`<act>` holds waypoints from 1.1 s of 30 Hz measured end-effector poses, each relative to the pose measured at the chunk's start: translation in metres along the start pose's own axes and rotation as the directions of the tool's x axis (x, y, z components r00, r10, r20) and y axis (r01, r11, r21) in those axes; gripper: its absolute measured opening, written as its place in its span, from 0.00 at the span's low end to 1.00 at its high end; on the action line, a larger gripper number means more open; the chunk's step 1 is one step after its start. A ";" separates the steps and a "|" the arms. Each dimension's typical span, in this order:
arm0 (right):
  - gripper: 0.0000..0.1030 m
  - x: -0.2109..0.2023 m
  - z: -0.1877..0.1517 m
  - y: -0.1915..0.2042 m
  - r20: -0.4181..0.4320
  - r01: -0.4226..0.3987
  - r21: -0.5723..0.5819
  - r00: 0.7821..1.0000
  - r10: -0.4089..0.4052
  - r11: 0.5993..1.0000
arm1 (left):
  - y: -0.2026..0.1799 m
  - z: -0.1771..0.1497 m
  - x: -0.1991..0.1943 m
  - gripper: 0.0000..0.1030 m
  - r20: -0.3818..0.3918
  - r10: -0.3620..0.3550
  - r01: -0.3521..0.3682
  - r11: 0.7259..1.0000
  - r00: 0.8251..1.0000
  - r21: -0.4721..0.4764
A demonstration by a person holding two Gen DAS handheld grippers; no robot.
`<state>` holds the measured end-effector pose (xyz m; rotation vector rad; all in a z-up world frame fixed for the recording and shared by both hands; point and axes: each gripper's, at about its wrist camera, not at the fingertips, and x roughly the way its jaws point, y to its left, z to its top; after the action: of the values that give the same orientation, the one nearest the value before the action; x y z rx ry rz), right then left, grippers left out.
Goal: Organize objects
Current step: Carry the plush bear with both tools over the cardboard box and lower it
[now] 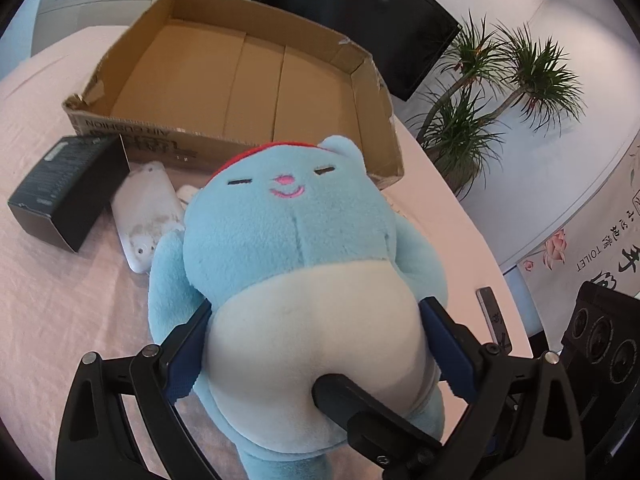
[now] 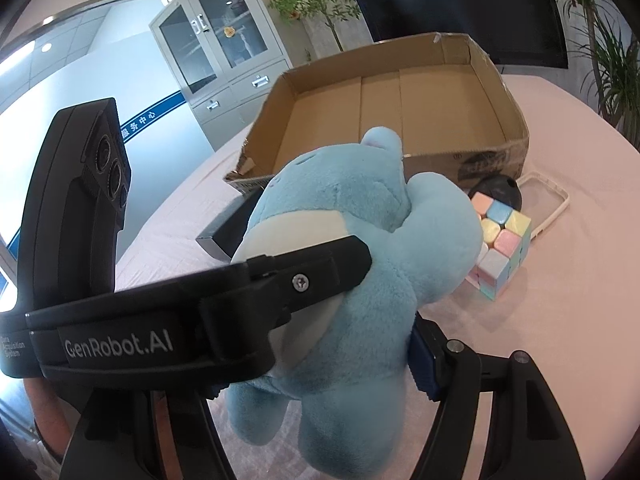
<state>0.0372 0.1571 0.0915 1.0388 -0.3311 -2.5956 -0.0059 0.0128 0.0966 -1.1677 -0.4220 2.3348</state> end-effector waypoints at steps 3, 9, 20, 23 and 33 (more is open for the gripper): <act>0.67 -0.009 0.006 0.007 0.027 -0.002 -0.017 1.000 0.002 1.000 | -0.005 0.004 -0.010 0.94 0.026 -0.006 0.005 1.000 1.000 0.016; 0.67 -0.024 0.022 0.013 0.081 0.000 -0.041 0.997 0.003 0.999 | -0.020 0.019 -0.022 0.94 0.072 -0.013 0.009 0.998 0.997 0.055; 0.67 -0.026 0.077 0.018 0.152 0.005 -0.080 0.988 0.007 0.997 | -0.035 0.074 -0.024 0.94 0.146 -0.020 0.005 0.995 0.989 0.103; 0.67 -0.021 0.098 0.019 0.167 0.008 -0.095 0.986 0.008 0.995 | -0.035 0.093 -0.021 0.94 0.164 -0.029 0.012 0.995 0.986 0.104; 0.67 0.011 0.168 0.008 0.211 -0.010 -0.116 0.977 0.035 0.993 | -0.032 0.166 0.000 0.94 0.213 -0.016 -0.014 0.990 0.977 0.140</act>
<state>-0.0864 0.1614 0.2062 0.7163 -0.2390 -2.6750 -0.1306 0.0303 0.2089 -0.8545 -0.3242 2.4553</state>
